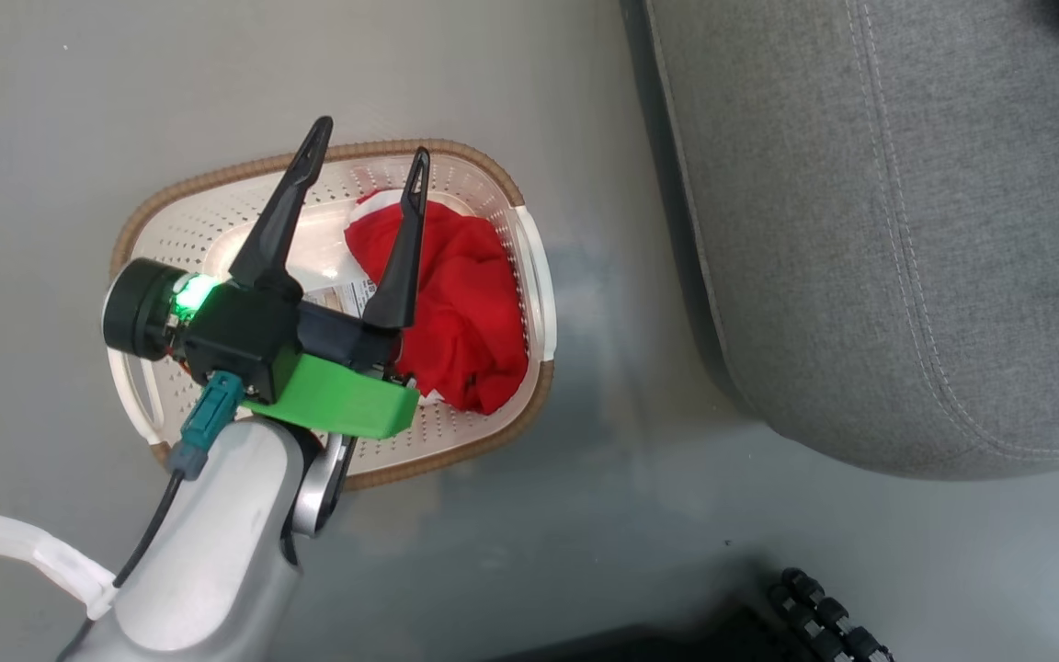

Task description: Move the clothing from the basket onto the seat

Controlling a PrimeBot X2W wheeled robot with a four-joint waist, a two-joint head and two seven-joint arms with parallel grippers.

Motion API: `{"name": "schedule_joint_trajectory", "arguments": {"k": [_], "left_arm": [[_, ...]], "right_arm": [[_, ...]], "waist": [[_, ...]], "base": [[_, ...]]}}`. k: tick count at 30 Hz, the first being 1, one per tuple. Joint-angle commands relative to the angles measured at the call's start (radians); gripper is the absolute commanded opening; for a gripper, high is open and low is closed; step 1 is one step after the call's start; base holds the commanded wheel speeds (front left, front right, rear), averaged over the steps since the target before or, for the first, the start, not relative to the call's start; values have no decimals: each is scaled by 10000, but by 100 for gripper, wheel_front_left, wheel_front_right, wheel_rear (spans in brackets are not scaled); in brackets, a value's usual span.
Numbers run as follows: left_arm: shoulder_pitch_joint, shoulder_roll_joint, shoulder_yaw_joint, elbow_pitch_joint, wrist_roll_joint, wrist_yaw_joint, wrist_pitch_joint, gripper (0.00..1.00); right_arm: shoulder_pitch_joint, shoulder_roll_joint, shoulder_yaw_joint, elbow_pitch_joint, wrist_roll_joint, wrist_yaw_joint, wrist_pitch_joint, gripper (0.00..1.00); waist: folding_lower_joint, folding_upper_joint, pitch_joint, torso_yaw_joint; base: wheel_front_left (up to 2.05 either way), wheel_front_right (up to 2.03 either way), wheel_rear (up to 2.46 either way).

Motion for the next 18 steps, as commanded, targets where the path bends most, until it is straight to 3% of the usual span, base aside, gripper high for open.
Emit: {"name": "schedule_joint_trajectory", "arguments": {"k": [1, 7, 18], "left_arm": [[239, -104, 68, 127, -114, 24, -41, 100], [844, -625, 416, 1039, -507, -163, -114, 100], [3168, -1665, 2585, 1530, -433, -431, -101, 100]], "right_arm": [[327, 157, 27, -159, -108, -6, -30, 100], [1749, 950, 443, -758, -470, -6, -30, 100], [4645, 2016, 1840, -1731, -626, -6, -30, 100]], "waist": [[-1, 0, -470, -24], [-1, 0, -2037, 192], [-1, 0, -5192, 994]], "base": [[0, 0, 0], [0, 0, 0], [0, 0, 0]]}}
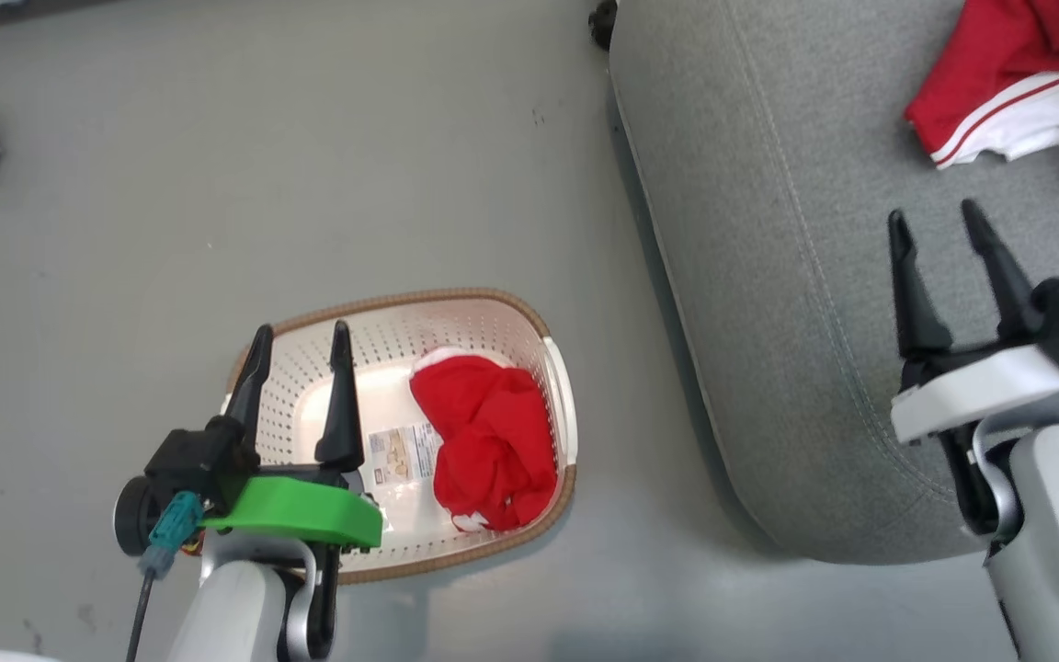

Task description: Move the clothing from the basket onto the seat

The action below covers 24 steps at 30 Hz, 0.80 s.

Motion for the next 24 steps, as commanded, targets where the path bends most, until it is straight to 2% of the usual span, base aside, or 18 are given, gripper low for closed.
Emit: {"name": "schedule_joint_trajectory", "arguments": {"k": [1, 8, 11, 18, 24], "left_arm": [[449, -77, 249, -55, 74, -122, -2, 100], [1893, -325, 1373, -532, 601, -529, -3, 100], [2484, -352, 1648, -979, 883, -693, -2, 100], [3576, -356, 1680, -1777, 1143, -679, -2, 100], [4344, -355, 1479, -2024, 1129, -580, -4, 100]], "right_arm": [[422, 132, 121, -143, -92, -6, -30, 100], [2043, 799, 779, -956, -379, -6, -30, 100], [2555, 951, 954, -1423, -441, -7, -30, 100], [3762, 1063, 854, -2140, -804, -7, -28, 100], [4939, 1478, 481, -2324, -952, -7, -30, 100]], "waist": [[0, -1, -1996, 657], [0, -1, -3540, 867], [0, -1, -3885, 850], [0, -1, -4480, 783], [0, -1, -4809, 855]], "base": [[0, 0, 0], [0, 0, 0], [0, 0, 0], [0, 0, 0], [0, 0, 0]]}}
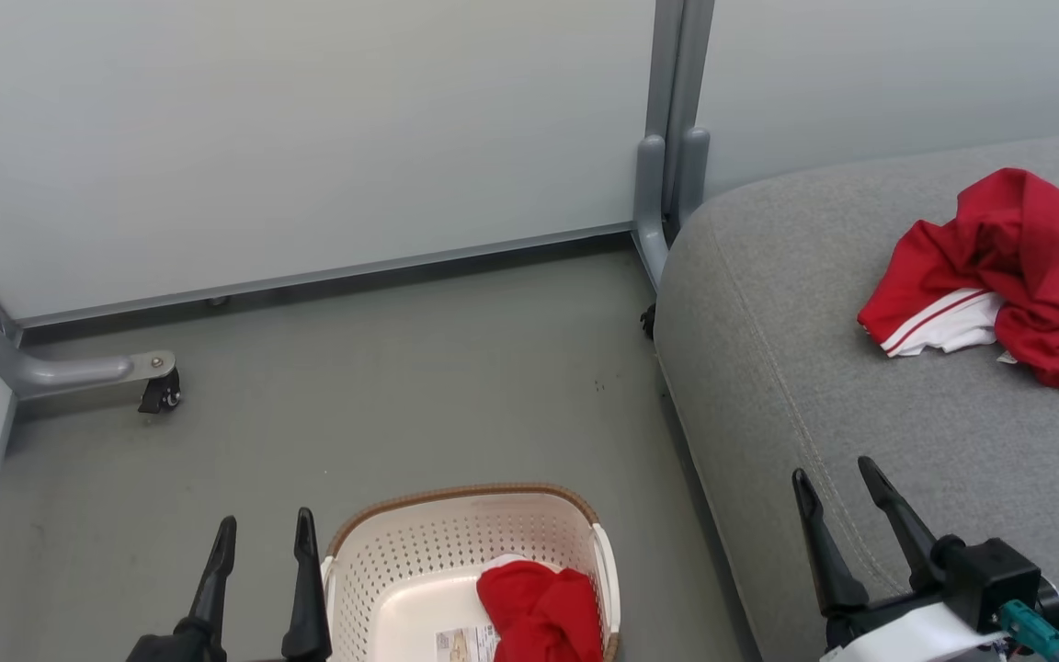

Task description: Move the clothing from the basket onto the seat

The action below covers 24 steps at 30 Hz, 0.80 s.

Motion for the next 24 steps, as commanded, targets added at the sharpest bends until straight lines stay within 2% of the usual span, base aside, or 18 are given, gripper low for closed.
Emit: {"name": "schedule_joint_trajectory", "arguments": {"k": [1, 7, 24], "left_arm": [[226, 20, -45, 29, 28, 71, -4, 100], [367, 20, -157, 151, 58, 199, -4, 100], [74, 19, -187, 421, 315, 215, -4, 100]], "right_arm": [[218, 28, -1, -58, -147, -7, -30, 100], [522, 125, 162, -93, -264, -7, -30, 100], [273, 210, 22, -246, -354, -7, -30, 100]], "waist": [[1, 0, -200, 87], [1, 0, -213, 76], [1, 0, -35, 173]], "base": [[0, 0, 0], [0, 0, 0], [0, 0, 0]]}}
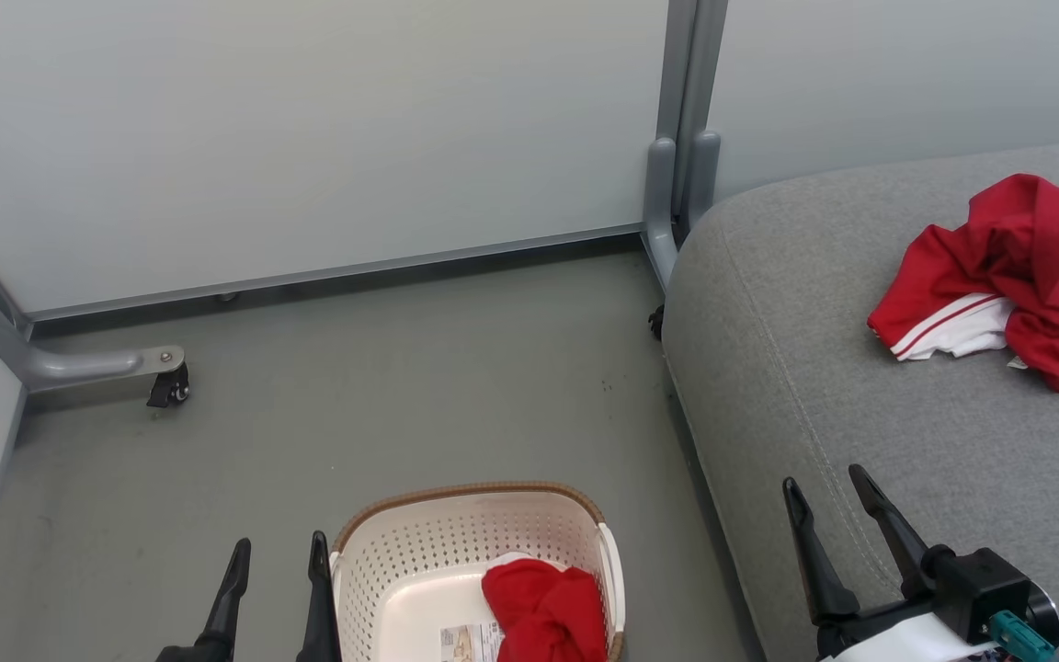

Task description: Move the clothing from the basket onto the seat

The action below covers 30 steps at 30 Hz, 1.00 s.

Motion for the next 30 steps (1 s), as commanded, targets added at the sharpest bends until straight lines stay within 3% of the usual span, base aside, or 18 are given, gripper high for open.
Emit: {"name": "schedule_joint_trajectory", "arguments": {"k": [1, 30], "left_arm": [[-164, 19, 39, 33, 71, 34, -4, 100], [-286, 18, 138, 173, 264, -49, -4, 100]], "right_arm": [[-32, 3, -25, -23, -8, -7, -30, 100], [-118, -93, 47, -162, 127, -7, -30, 100]], "waist": [[1, 0, 9, 6], [1, 0, 294, 27]], "base": [[0, 0, 0], [0, 0, 0]]}}
